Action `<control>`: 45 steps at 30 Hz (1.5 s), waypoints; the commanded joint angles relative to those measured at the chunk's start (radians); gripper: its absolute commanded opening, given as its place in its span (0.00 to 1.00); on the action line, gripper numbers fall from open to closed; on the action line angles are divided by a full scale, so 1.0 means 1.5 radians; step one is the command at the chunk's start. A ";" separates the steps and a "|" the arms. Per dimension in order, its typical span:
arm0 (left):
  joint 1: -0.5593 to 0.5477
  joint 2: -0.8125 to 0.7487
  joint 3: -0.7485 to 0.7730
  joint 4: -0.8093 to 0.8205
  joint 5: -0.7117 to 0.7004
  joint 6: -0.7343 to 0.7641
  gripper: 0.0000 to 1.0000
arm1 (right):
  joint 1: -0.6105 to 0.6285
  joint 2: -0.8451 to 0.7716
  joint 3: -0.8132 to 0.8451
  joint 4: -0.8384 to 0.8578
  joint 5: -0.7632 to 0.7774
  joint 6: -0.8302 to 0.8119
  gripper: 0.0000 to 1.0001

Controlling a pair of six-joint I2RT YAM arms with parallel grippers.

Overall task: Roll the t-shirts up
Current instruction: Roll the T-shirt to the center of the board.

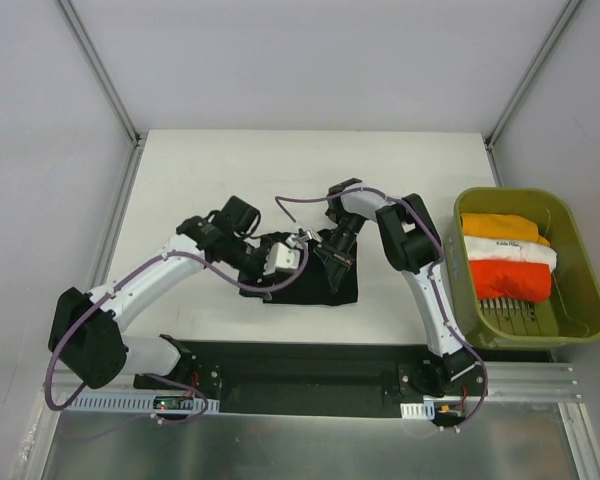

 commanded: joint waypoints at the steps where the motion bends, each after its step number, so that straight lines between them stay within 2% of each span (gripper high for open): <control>1: -0.065 -0.029 -0.085 0.156 -0.101 0.023 0.60 | 0.008 0.043 -0.002 -0.117 0.121 -0.009 0.02; 5: -0.116 -0.027 -0.115 0.204 -0.119 0.006 0.61 | 0.008 0.046 0.000 -0.116 0.122 -0.006 0.02; 12: -0.163 -0.010 -0.227 0.353 -0.248 0.037 0.61 | 0.006 0.047 0.002 -0.116 0.122 -0.001 0.02; 20: -0.165 0.082 -0.259 0.372 -0.308 0.073 0.59 | 0.007 0.049 0.004 -0.117 0.121 0.002 0.02; 21: -0.165 0.081 -0.259 0.371 -0.301 0.077 0.57 | 0.007 0.048 0.003 -0.117 0.121 0.002 0.02; 22: -0.166 0.084 -0.260 0.365 -0.292 0.079 0.47 | 0.008 0.048 0.003 -0.117 0.121 0.002 0.02; 25: -0.172 0.107 -0.254 0.339 -0.296 0.087 0.30 | 0.006 0.046 0.004 -0.117 0.117 0.004 0.04; 26: -0.171 0.127 -0.247 0.327 -0.298 0.076 0.15 | 0.002 0.044 0.004 -0.117 0.114 0.004 0.05; 27: -0.168 0.137 -0.237 0.292 -0.292 0.072 0.05 | -0.003 0.039 0.004 -0.116 0.106 0.000 0.06; 28: -0.167 0.144 -0.218 0.277 -0.284 0.069 0.00 | -0.019 0.016 0.004 -0.116 0.089 -0.004 0.06; 29: -0.166 0.150 -0.208 0.263 -0.259 0.052 0.00 | -0.031 -0.003 0.011 -0.116 0.084 -0.008 0.07; 30: -0.157 0.150 -0.199 0.253 -0.243 0.041 0.00 | -0.045 -0.024 0.024 -0.116 0.083 -0.010 0.19; 31: -0.152 0.148 -0.178 0.232 -0.223 0.032 0.00 | -0.078 -0.053 0.076 -0.116 0.083 -0.010 0.95; 33: -0.140 0.142 -0.149 0.207 -0.158 0.023 0.00 | -0.115 -0.141 0.144 -0.115 0.073 -0.022 0.95; 34: -0.136 0.143 -0.138 0.191 -0.140 0.018 0.00 | -0.148 -0.171 0.190 -0.092 0.078 -0.023 0.95; 35: -0.132 0.149 -0.126 0.179 -0.122 0.016 0.00 | -0.162 -0.248 0.196 -0.065 0.090 -0.021 0.95; 36: -0.128 0.156 -0.094 0.157 -0.070 0.018 0.00 | -0.176 -0.308 0.164 -0.007 0.111 0.052 0.95; 37: -0.122 0.164 -0.077 0.131 -0.056 0.014 0.00 | -0.199 -0.381 0.096 0.236 0.195 0.105 0.95; 38: -0.121 0.184 -0.061 0.114 -0.041 0.005 0.00 | -0.207 -0.569 -0.116 0.384 0.237 0.150 0.95; 39: -0.118 0.195 -0.026 0.099 -0.012 0.007 0.00 | -0.211 -0.649 -0.219 0.654 0.260 0.157 0.95; 40: -0.114 0.212 -0.012 0.087 0.000 0.004 0.00 | -0.209 -0.733 -0.338 0.783 0.268 0.143 0.96; 41: -0.109 0.220 0.000 0.070 0.010 -0.008 0.00 | -0.206 -0.789 -0.491 0.897 0.278 0.174 0.95; 42: -0.105 0.228 0.022 0.062 0.023 -0.014 0.00 | -0.205 -0.855 -0.541 1.027 0.285 0.214 0.95; 43: -0.094 0.241 0.032 0.055 0.047 -0.022 0.00 | -0.202 -0.863 -0.556 1.031 0.288 0.294 0.95; 44: -0.088 0.247 0.039 0.047 0.057 -0.039 0.00 | -0.200 -0.860 -0.548 0.980 0.252 0.292 0.95; 45: -0.082 0.251 0.045 0.044 0.071 -0.044 0.00 | -0.201 -0.829 -0.481 0.781 0.186 0.230 0.95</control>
